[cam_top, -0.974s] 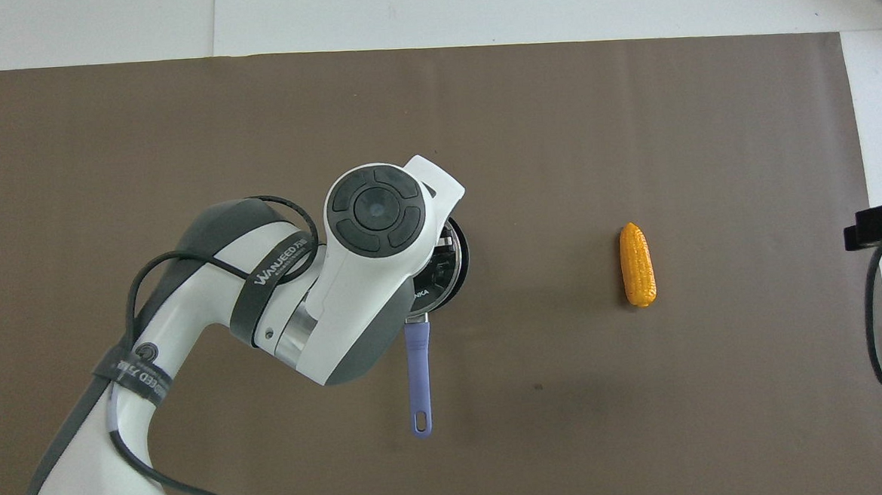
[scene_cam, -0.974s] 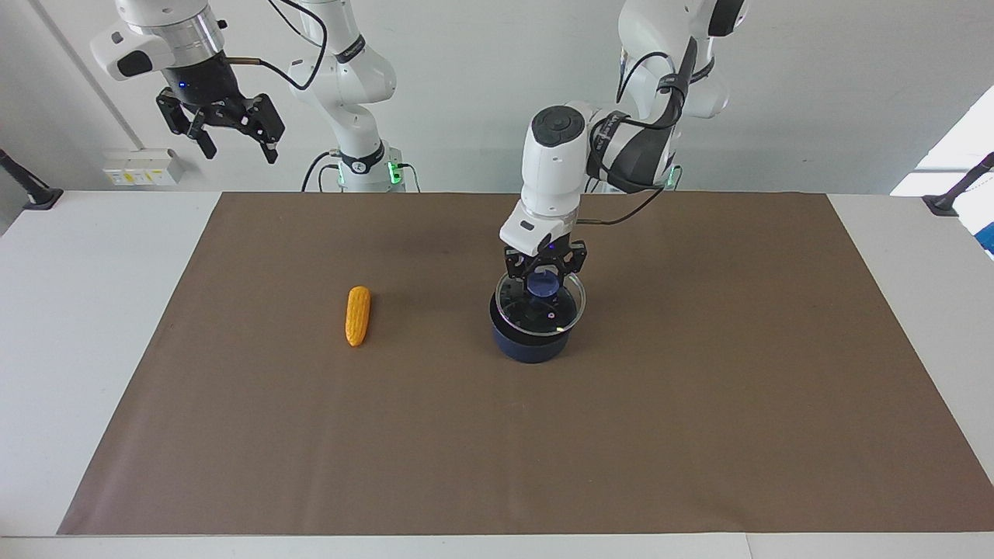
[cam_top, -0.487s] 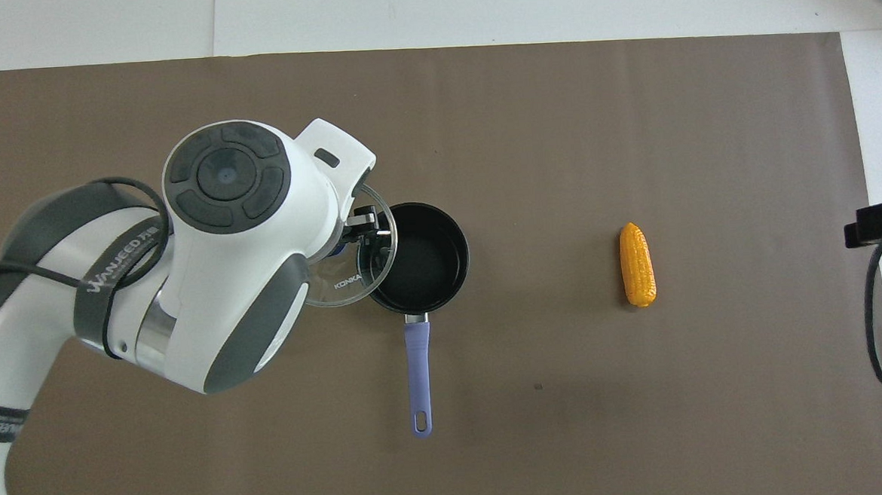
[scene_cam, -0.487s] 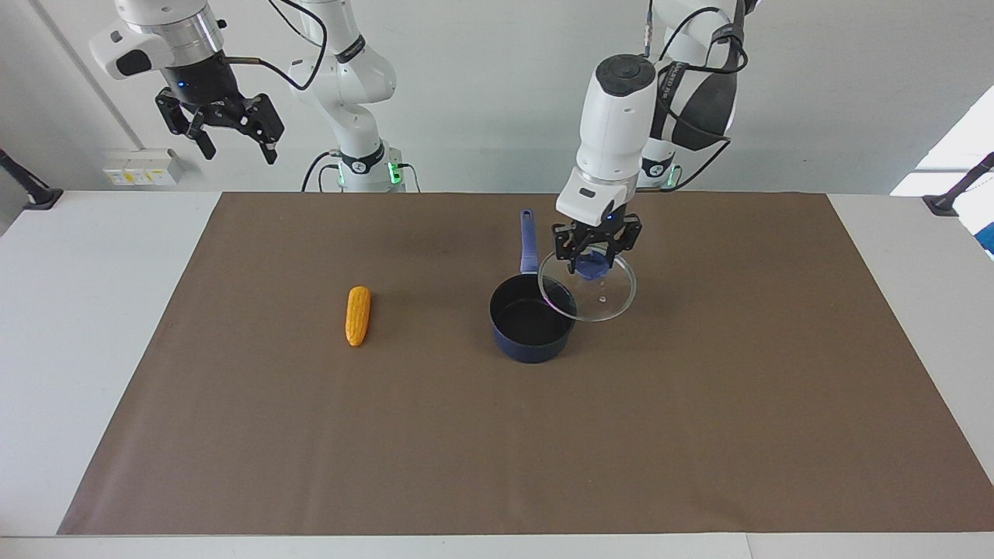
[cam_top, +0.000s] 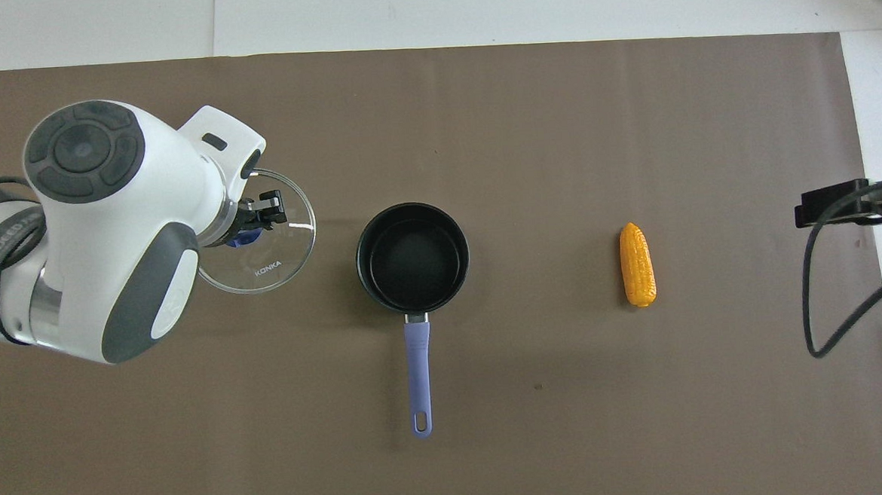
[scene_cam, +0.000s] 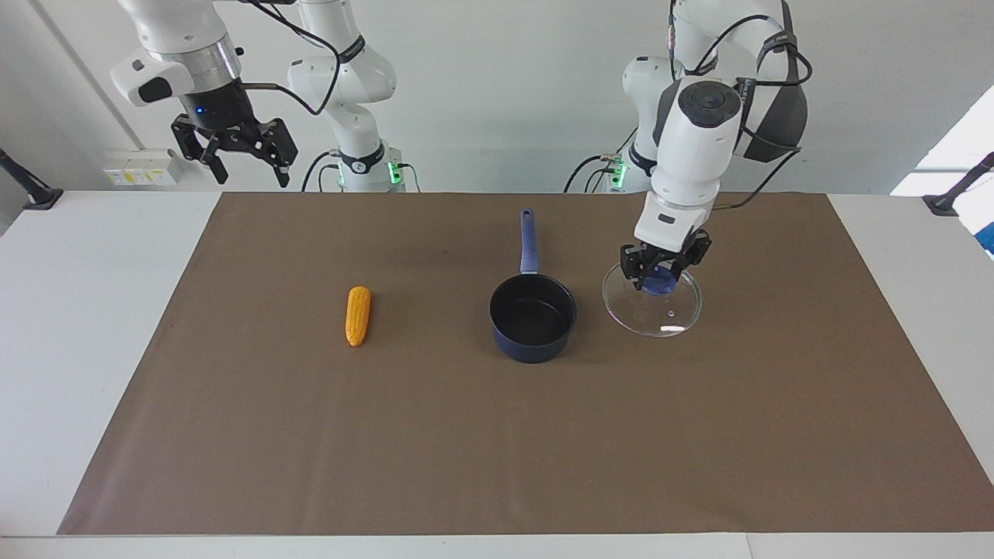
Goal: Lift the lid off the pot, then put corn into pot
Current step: 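Lift the lid off the pot while the right gripper reaches the corn, then lower the lid with the left gripper while the right gripper grasps the corn, then carry the corn toward the pot while the left gripper withdraws, then lower the corn into the pot and open the right gripper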
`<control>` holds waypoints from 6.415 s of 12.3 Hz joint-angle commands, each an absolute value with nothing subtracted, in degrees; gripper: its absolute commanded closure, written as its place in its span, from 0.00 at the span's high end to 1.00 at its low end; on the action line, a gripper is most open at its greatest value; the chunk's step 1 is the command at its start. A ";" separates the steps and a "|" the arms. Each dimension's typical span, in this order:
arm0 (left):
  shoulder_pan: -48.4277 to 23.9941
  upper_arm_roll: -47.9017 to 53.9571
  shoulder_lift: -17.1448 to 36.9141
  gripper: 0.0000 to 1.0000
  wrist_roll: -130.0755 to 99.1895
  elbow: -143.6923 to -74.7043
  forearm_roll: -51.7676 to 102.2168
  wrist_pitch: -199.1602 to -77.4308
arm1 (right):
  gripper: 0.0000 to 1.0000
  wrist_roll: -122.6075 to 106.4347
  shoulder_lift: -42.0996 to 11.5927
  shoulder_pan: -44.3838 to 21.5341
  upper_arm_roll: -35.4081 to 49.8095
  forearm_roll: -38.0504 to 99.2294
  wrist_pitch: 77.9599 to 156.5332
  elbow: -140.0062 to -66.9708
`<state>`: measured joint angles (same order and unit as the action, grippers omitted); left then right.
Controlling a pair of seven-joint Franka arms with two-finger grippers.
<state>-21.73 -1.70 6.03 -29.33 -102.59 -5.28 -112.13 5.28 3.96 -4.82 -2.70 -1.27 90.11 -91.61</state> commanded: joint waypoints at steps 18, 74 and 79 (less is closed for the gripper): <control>-1.76 -1.05 6.94 0.00 4.56 -122.34 0.88 -132.89 | 1.00 9.58 -11.15 -9.49 -2.37 -1.05 131.99 -123.04; -2.20 -0.18 -4.13 1.00 7.21 -83.58 -0.44 -84.02 | 0.00 40.08 -28.57 -37.27 -1.06 5.71 128.76 -93.78; -2.11 -0.26 -4.31 1.00 7.29 -83.58 -0.53 -84.02 | 0.00 40.17 -29.18 -37.09 -1.05 5.71 129.29 -94.39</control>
